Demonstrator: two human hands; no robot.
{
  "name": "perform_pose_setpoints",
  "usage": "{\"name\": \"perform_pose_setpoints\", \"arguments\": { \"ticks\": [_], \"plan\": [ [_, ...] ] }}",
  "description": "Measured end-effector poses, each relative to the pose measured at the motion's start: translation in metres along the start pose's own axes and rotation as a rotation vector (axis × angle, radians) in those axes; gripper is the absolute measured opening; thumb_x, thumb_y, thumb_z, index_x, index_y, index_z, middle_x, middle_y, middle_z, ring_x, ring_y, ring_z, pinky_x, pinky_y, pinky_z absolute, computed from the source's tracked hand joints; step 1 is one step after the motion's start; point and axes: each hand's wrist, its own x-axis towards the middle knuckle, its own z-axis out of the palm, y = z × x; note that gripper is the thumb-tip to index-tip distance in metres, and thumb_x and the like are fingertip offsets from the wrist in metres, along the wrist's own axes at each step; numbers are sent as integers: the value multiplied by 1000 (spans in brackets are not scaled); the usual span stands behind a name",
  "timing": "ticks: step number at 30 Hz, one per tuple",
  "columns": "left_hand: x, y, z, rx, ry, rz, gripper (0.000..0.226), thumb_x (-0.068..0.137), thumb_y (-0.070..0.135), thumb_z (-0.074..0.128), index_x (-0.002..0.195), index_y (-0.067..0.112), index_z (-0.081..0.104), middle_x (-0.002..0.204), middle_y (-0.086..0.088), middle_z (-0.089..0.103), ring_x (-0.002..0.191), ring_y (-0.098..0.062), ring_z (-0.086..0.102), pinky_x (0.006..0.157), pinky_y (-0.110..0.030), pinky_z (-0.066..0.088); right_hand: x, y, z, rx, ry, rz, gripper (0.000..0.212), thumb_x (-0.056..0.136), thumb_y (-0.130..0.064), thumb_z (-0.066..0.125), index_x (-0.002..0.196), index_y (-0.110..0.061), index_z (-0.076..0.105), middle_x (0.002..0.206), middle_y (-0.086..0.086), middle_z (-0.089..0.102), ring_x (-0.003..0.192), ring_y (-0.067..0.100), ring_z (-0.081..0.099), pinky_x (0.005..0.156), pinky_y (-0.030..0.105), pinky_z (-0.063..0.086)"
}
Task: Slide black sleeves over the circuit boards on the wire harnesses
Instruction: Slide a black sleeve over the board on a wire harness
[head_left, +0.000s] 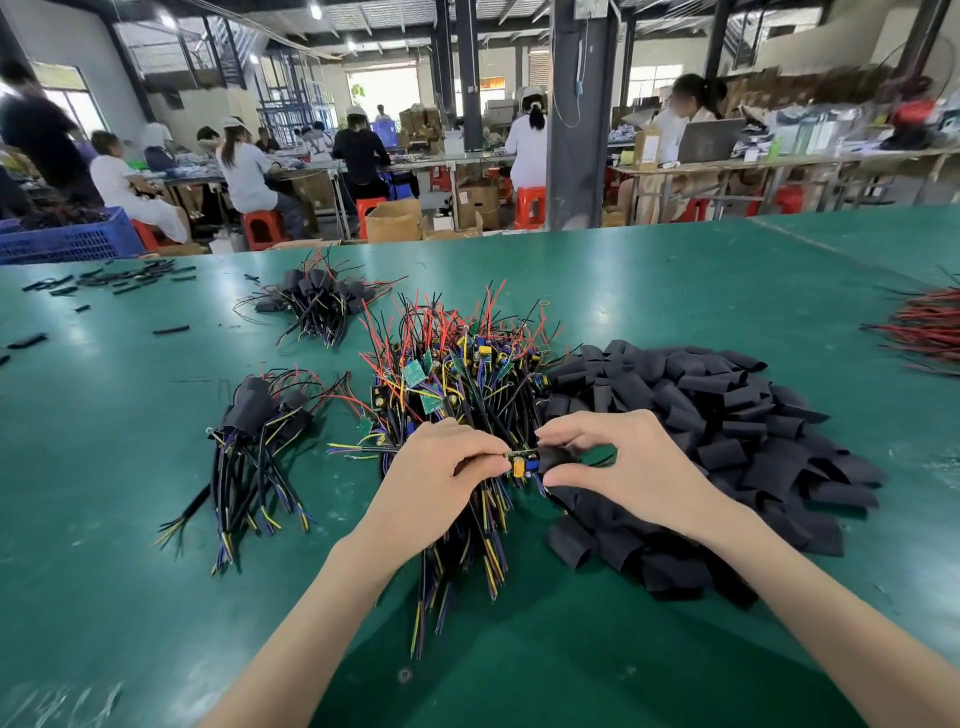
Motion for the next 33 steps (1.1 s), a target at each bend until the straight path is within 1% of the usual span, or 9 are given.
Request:
{"name": "perform_pose_setpoints", "arguments": {
  "ticks": [2, 6, 10, 13, 17, 22, 24, 29, 33],
  "plan": [
    [0, -1, 1, 3, 0, -2, 5, 83, 19, 70, 85, 17, 74, 79, 13, 69, 79, -1, 49, 80, -15, 32, 0, 0, 1, 16, -2, 13, 37, 67, -21, 83, 101, -29, 71, 94, -17, 71, 82, -3, 63, 81, 13, 47],
    [-1, 0, 2, -22, 0, -39, 8, 87, 23, 66, 83, 21, 72, 68, 20, 63, 77, -7, 52, 78, -25, 37, -2, -5, 5, -40, 41, -61, 38, 67, -19, 83, 103, -21, 71, 97, -19, 68, 89, -7, 60, 83, 10, 44],
    [-2, 1, 2, -11, -3, -56, 10, 89, 25, 64, 82, 23, 72, 65, 21, 62, 74, -10, 51, 75, -26, 38, -5, -9, 14, -190, 88, -208, 36, 70, -20, 81, 104, -14, 69, 101, -12, 68, 91, 2, 61, 85, 16, 45],
    [-1, 1, 2, -11, 8, -74, 9, 89, 26, 65, 82, 25, 71, 70, 27, 62, 76, -9, 53, 72, -21, 37, -6, -10, 17, -241, 125, -225, 35, 72, -23, 79, 105, -14, 69, 101, -8, 70, 89, 7, 63, 83, 18, 45],
    [-2, 1, 3, -32, 12, -99, 5, 86, 27, 67, 84, 29, 71, 72, 19, 64, 78, -6, 53, 76, -24, 38, -4, -10, 13, -206, 83, -184, 35, 73, -27, 79, 105, -16, 69, 97, -10, 71, 83, 0, 61, 79, 20, 47],
    [-3, 4, 4, -29, 25, -106, 2, 83, 27, 70, 85, 28, 72, 77, 15, 65, 80, -4, 51, 79, -22, 35, -3, -8, 11, -157, 40, -150, 33, 73, -27, 79, 103, -18, 69, 92, -11, 72, 78, -18, 53, 79, 13, 45],
    [-3, 5, 3, -22, 22, -117, 4, 83, 32, 70, 81, 28, 71, 77, 14, 66, 79, -4, 52, 81, -24, 35, -3, -8, 12, -166, 44, -160, 32, 73, -27, 79, 102, -17, 70, 93, -9, 72, 78, -12, 56, 78, 15, 46],
    [-3, 8, 2, -39, 14, -171, 15, 83, 35, 70, 75, 22, 70, 67, 12, 65, 75, -11, 60, 80, -37, 46, -7, -11, 20, -291, 140, -273, 33, 72, -24, 78, 102, -14, 70, 95, -3, 71, 83, 17, 65, 75, 31, 52],
    [-3, 12, 4, -67, 29, -184, 10, 83, 31, 71, 78, 22, 69, 69, 10, 67, 73, -14, 62, 78, -41, 48, -6, -11, 21, -332, 149, -303, 32, 73, -22, 77, 103, -12, 70, 98, -1, 71, 84, 22, 67, 74, 37, 55]
  ]
}}
